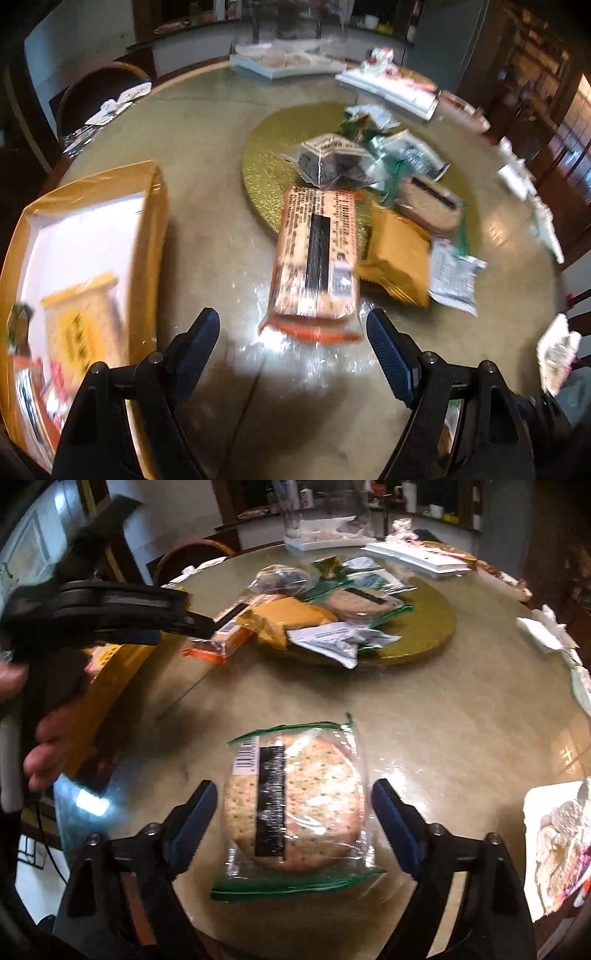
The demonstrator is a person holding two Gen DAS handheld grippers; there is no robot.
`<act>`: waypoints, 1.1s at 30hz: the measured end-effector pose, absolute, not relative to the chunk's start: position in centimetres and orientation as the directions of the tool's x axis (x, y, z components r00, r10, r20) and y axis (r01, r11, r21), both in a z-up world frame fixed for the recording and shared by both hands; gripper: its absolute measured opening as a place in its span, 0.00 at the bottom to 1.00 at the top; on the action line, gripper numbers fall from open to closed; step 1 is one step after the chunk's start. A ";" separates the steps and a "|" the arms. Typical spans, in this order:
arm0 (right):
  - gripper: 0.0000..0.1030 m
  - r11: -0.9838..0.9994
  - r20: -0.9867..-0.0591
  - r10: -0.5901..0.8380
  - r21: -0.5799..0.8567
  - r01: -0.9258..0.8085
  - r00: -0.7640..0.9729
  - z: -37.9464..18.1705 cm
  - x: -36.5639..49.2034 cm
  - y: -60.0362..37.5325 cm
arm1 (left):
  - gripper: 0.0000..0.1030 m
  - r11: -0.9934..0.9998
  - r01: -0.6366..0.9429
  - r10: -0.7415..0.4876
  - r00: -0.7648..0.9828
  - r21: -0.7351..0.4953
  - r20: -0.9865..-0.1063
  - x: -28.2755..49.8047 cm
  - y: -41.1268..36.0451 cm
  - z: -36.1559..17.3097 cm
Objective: Organize snacks
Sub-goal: 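Grasp the round cracker green-zip bag with right tool while left grasps the orange-ended biscuit pack, then carry both packs into the white tray and open both tools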
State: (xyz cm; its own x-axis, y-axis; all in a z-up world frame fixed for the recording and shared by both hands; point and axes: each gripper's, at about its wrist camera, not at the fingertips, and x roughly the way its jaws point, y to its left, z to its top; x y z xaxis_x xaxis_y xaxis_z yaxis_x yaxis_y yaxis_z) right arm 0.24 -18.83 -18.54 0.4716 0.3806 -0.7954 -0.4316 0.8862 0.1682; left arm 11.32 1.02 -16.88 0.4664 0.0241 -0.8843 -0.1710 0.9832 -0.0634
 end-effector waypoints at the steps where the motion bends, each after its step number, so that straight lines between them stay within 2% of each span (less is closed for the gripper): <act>1: 0.76 0.889 -0.793 0.381 0.172 -0.425 0.476 -18.5 0.3 -19.1 | 0.79 0.986 -0.159 0.024 0.456 -0.055 -0.890 11.9 0.9 -17.2; 4: 0.76 0.893 -0.787 0.382 0.179 -0.414 0.485 -18.5 0.3 -19.6 | 0.75 0.988 -0.154 0.055 0.422 -0.012 -0.905 13.5 0.6 -18.4; 7: 0.74 0.895 -0.787 0.376 0.172 -0.412 0.490 -18.4 0.1 -19.7 | 0.55 0.990 -0.143 0.070 0.433 0.008 -0.898 13.0 -0.1 -18.6; 11: 0.74 0.906 -0.784 0.366 0.178 -0.383 0.501 -18.4 0.3 -20.6 | 0.54 0.989 -0.146 0.080 0.410 0.021 -0.909 10.1 -0.3 -18.4; 21: 0.74 0.892 -0.773 0.381 0.164 -0.421 0.507 -18.6 -0.8 -21.0 | 0.56 0.984 -0.174 0.045 0.397 -0.027 -0.917 -3.7 -2.3 -18.0; 24: 0.74 0.888 -0.773 0.386 0.165 -0.429 0.503 -18.6 -1.2 -20.9 | 0.62 0.981 -0.179 0.011 0.412 -0.070 -0.911 -4.3 -2.3 -18.0; 29: 0.74 0.893 -0.771 0.385 0.172 -0.416 0.508 -18.6 -1.3 -21.0 | 0.72 0.985 -0.164 0.023 0.433 -0.054 -0.901 -3.3 -2.4 -17.6; 33: 0.75 0.897 -0.777 0.369 0.156 -0.413 0.510 -18.6 -1.4 -20.8 | 0.74 0.988 -0.152 0.044 0.455 -0.029 -0.890 -1.9 -2.6 -17.6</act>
